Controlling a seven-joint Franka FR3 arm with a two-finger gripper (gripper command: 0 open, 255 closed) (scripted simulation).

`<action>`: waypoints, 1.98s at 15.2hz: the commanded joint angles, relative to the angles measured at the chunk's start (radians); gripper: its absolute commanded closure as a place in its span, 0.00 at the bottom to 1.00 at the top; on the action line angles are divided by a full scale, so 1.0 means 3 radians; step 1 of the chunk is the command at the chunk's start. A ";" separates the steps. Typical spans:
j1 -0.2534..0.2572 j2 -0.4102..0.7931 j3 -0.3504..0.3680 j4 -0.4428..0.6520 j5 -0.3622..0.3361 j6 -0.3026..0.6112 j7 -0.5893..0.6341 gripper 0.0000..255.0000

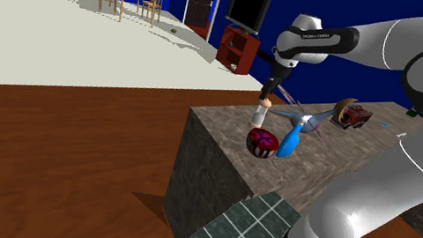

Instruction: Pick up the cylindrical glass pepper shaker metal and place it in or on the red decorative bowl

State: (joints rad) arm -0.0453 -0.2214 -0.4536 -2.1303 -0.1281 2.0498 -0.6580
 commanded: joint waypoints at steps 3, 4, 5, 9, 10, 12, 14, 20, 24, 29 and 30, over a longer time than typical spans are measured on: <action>-0.0033 0.0493 -0.0215 0.0335 0.0273 0.0123 -0.0395 0.00; -0.0052 0.0629 -0.0259 0.0436 0.0361 0.0139 -0.0500 0.00; -0.0078 0.0767 -0.0296 0.0542 0.0455 0.0150 -0.0606 0.00; -0.0253 0.1340 -0.0373 0.1021 0.0852 0.0134 -0.1013 0.00; -0.0316 0.1486 -0.0373 0.1156 0.0948 0.0115 -0.1104 0.00; -0.0457 0.1777 -0.0357 0.1445 0.1130 0.0061 -0.1269 0.00; -0.0616 0.2070 -0.0323 0.1764 0.1292 -0.0014 -0.1405 0.00; -0.0680 0.2236 -0.0273 0.1758 0.1386 0.0137 -0.1469 0.00; -0.0691 0.2290 -0.0255 0.1720 0.1420 0.0222 -0.1490 0.00; -0.0691 0.2290 -0.0255 0.1721 0.1421 0.0222 -0.1490 0.00; -0.0691 0.2290 -0.0255 0.1721 0.1420 0.0222 -0.1490 0.00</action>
State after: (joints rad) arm -0.2526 0.4657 -0.5300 -1.6140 0.2980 2.1164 -1.1050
